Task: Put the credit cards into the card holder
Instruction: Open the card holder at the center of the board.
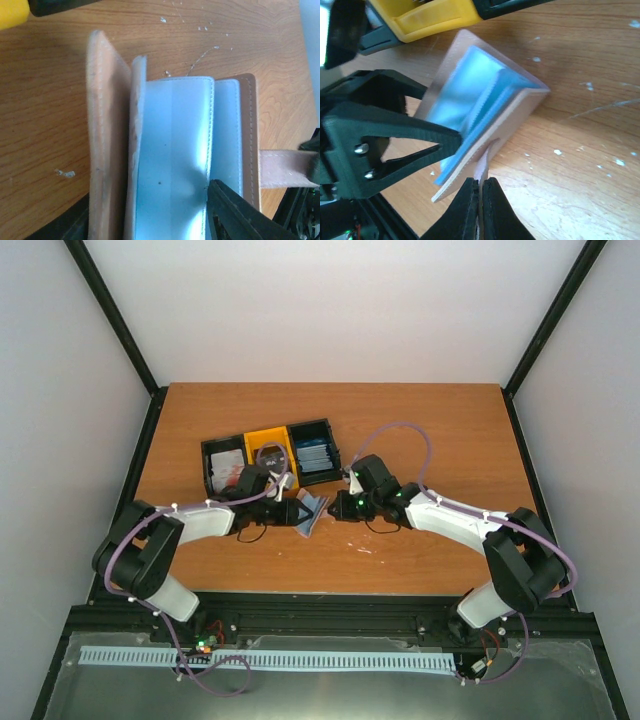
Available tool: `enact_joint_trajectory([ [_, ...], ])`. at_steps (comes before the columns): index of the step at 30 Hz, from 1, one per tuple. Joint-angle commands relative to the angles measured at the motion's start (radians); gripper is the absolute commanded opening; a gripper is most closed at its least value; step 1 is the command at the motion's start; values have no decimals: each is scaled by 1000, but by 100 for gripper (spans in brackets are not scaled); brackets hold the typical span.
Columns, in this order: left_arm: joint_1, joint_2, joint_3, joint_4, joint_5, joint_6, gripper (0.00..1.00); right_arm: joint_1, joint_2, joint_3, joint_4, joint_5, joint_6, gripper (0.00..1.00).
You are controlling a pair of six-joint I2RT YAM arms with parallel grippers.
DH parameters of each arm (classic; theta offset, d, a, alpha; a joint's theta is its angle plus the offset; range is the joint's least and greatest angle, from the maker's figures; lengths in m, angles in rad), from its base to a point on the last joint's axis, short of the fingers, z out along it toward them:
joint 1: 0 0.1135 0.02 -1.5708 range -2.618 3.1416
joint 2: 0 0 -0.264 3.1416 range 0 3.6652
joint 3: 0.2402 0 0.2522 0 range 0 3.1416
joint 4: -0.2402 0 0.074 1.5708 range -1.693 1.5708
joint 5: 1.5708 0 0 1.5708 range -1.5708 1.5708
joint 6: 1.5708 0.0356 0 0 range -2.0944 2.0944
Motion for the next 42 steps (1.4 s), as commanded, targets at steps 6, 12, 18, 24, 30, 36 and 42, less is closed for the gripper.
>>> enact_joint_trajectory([
  [6, -1, -90, 21, -19, -12, 0, 54, -2, 0, 12, -116, 175, -13, 3],
  [12, -1, -34, 17, 1, 7, 0, 42, -2, -4, 5, -89, 151, -12, 3],
  [18, -2, 13, 24, 6, 33, 4, 38, -2, -9, -3, -77, 145, -12, 3],
  [24, -1, -15, 30, -26, -8, 10, 25, -2, 2, 3, -116, 213, -3, 8],
  [30, -2, -54, 27, -75, -87, -2, 27, -2, -54, 45, -226, 407, -4, 55],
  [36, -2, -32, 31, -98, -146, -22, 31, 4, -30, 60, -108, 200, -24, 46],
  [42, -1, -36, 33, -168, -263, -64, 30, 38, 106, 61, 49, 49, 37, 36],
])
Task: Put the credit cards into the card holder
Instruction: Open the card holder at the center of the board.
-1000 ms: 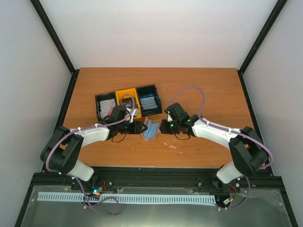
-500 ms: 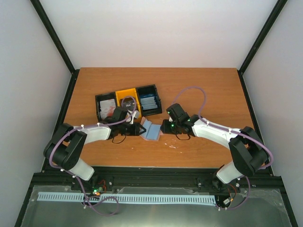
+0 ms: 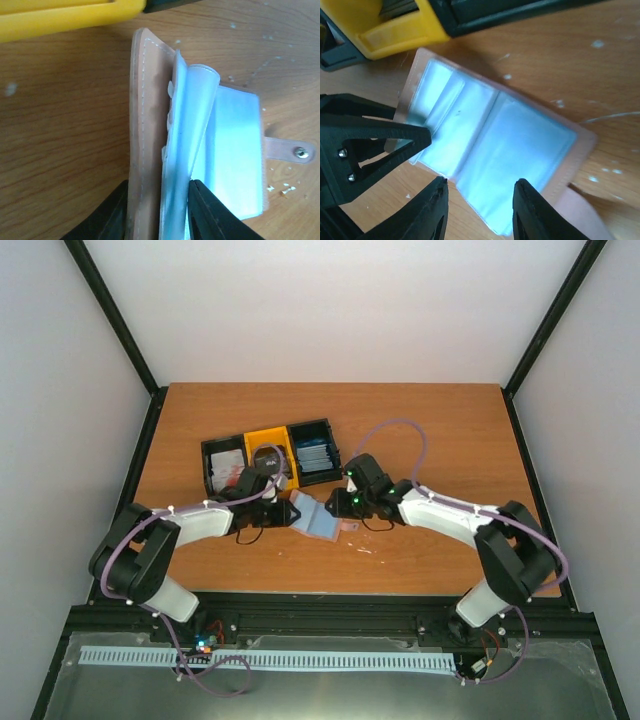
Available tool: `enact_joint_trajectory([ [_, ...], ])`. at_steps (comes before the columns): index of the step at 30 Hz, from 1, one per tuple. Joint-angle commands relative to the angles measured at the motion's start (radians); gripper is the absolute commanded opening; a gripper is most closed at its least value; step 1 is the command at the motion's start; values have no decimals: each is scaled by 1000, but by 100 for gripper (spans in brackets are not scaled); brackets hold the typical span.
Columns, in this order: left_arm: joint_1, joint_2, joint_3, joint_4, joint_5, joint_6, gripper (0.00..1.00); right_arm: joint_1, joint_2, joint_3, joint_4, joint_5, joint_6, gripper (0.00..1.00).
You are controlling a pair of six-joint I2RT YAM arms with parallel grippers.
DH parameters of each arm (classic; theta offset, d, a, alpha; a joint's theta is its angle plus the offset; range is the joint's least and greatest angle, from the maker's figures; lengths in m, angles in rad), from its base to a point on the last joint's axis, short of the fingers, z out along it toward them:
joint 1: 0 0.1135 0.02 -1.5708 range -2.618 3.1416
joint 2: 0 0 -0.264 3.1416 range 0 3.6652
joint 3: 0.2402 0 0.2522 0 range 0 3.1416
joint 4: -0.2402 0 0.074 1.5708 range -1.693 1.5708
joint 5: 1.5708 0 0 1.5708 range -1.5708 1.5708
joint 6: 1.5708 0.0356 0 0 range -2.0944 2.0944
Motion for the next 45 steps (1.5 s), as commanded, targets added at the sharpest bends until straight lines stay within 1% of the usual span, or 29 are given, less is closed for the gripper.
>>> enact_joint_trajectory([
  [1, 0, -23, 25, -80, -124, -45, 30, 25, 100, 25, 125, -132, 36, 36],
  [7, -1, -154, -33, -130, -218, -77, 36, 26, 206, 103, 213, -189, 32, 33],
  [10, -1, -175, -49, -133, -237, -92, 39, 36, 267, 147, 211, -180, 39, 32],
  [13, 1, -163, -51, -138, -244, -107, 43, 46, 316, 181, 216, -189, 44, 32],
  [15, 1, -159, -50, -173, -280, -130, 45, 55, 341, 199, 223, -206, 41, 33],
  [17, 2, -181, -56, -189, -330, -153, 50, 61, 362, 207, 247, -241, 39, 33],
  [20, 8, -238, -69, -193, -376, -168, 51, 65, 391, 220, 253, -274, 41, 33],
  [23, 13, -284, -82, -187, -388, -173, 51, 68, 424, 232, 237, -280, 46, 33],
  [27, 25, -295, -102, -142, -318, -173, 51, 75, 469, 262, 172, -258, 34, 33],
  [29, 29, -279, -106, -86, -229, -154, 52, 78, 478, 273, 131, -243, 19, 33],
  [32, 30, -246, -98, -28, -144, -144, 52, 78, 479, 272, 74, -233, -8, 33],
  [36, 34, -179, -77, -17, -147, -147, 49, 78, 441, 226, 27, -212, -52, 33],
  [39, 36, -134, -74, 7, -117, -138, 48, 78, 406, 189, 14, -253, -119, 33],
  [42, 36, -93, -62, 12, -78, -139, 48, 76, 383, 188, -28, -286, -205, 33],
  [45, 36, -92, -66, 16, -81, -147, 49, 72, 371, 200, -56, -295, -251, 33],
])
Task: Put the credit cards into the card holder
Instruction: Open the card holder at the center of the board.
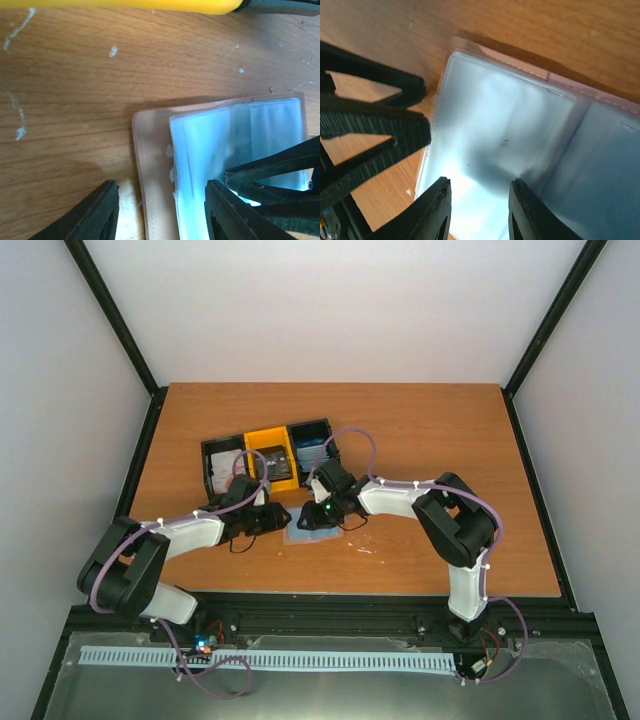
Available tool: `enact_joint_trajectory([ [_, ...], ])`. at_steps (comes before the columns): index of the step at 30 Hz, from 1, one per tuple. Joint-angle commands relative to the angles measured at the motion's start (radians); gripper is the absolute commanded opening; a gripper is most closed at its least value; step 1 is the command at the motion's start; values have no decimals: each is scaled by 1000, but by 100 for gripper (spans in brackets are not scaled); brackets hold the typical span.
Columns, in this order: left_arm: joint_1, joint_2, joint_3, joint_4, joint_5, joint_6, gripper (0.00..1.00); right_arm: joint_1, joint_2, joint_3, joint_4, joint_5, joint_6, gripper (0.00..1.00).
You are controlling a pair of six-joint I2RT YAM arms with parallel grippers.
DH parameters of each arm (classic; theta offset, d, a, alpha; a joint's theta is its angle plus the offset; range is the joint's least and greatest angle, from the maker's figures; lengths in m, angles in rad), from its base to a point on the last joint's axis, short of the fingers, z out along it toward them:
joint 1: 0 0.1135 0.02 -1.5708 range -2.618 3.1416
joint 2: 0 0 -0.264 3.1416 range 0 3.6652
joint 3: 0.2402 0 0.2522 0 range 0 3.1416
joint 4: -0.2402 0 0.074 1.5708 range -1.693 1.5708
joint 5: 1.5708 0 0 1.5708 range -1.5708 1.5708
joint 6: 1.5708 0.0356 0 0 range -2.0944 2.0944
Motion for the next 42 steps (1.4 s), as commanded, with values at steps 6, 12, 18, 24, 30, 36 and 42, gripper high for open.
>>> enact_joint_trajectory([
  [6, 9, -12, 35, 27, 30, 9, 49, 22, -56, 59, -120, 62, -53, 34],
  [12, 8, -27, 38, 13, -9, -6, 49, 53, -135, 90, -217, 328, 56, 33],
  [18, 12, -49, 56, -17, -66, -32, 49, 78, -145, 116, -338, 505, 100, 35],
  [24, 22, -131, 111, -87, -159, -26, 49, 126, -82, 191, -403, 595, 101, 48],
  [30, 61, -198, 136, -168, -207, -37, 50, 169, 31, 258, -421, 607, 90, 59],
  [36, 179, -280, 115, -170, -145, -51, 51, 190, 98, 282, -437, 634, 92, 63],
  [42, 220, -312, 159, -209, -118, -21, 52, 190, 126, 242, -438, 654, 103, 63],
])
